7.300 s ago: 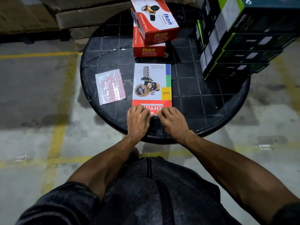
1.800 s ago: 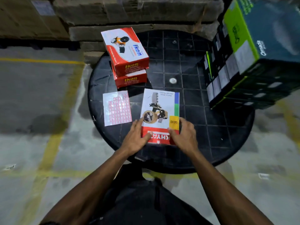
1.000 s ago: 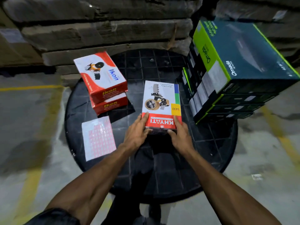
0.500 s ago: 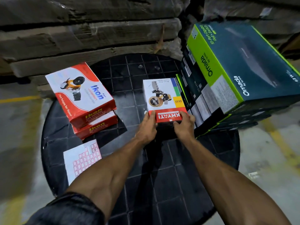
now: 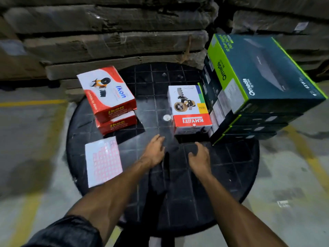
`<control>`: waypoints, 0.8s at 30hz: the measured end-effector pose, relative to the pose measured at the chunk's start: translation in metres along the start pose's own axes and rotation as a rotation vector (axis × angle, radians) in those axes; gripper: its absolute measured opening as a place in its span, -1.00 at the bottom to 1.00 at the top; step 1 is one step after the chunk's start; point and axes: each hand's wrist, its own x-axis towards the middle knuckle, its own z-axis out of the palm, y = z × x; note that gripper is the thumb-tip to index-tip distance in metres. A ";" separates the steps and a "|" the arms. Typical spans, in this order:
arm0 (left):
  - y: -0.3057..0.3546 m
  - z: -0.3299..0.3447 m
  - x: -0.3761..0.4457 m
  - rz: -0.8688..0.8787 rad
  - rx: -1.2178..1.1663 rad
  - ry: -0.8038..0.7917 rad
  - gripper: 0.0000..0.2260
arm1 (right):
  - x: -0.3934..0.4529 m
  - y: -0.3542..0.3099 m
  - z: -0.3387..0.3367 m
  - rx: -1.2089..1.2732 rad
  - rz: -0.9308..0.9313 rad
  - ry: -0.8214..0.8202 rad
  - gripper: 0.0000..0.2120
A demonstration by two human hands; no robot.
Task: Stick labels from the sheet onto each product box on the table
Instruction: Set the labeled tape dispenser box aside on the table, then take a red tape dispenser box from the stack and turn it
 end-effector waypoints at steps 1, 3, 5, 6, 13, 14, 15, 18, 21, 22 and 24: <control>-0.010 0.000 -0.018 -0.031 0.016 -0.004 -0.57 | -0.010 0.005 0.002 -0.020 -0.014 -0.027 -0.49; -0.028 -0.001 -0.057 -0.104 0.032 -0.002 -0.61 | -0.031 0.013 0.009 -0.056 -0.043 -0.088 -0.50; -0.046 -0.003 -0.091 -0.173 0.026 0.026 -0.63 | -0.050 0.016 0.018 -0.084 -0.081 -0.154 -0.51; -0.054 -0.004 -0.105 -0.207 0.022 0.052 -0.63 | -0.057 0.015 0.024 -0.102 -0.105 -0.185 -0.51; -0.098 -0.052 -0.143 -0.352 0.014 0.211 -0.61 | -0.067 -0.033 0.053 -0.147 -0.303 -0.301 -0.54; -0.105 -0.064 -0.137 -0.364 0.007 0.232 -0.60 | -0.061 -0.045 0.056 -0.148 -0.324 -0.299 -0.53; -0.113 -0.077 -0.130 -0.374 -0.007 0.260 -0.59 | -0.054 -0.059 0.059 -0.150 -0.342 -0.292 -0.52; -0.125 -0.119 -0.099 -0.382 -0.063 0.369 -0.56 | -0.028 -0.107 0.070 -0.155 -0.369 -0.251 -0.46; -0.128 -0.162 -0.065 -0.371 -0.160 0.451 -0.51 | 0.001 -0.164 0.084 -0.117 -0.392 -0.210 -0.41; -0.131 -0.175 -0.051 -0.356 -0.211 0.462 -0.48 | 0.010 -0.183 0.089 -0.106 -0.404 -0.199 -0.40; -0.135 -0.195 -0.024 -0.314 -0.306 0.455 -0.41 | 0.028 -0.217 0.100 -0.107 -0.432 -0.173 -0.43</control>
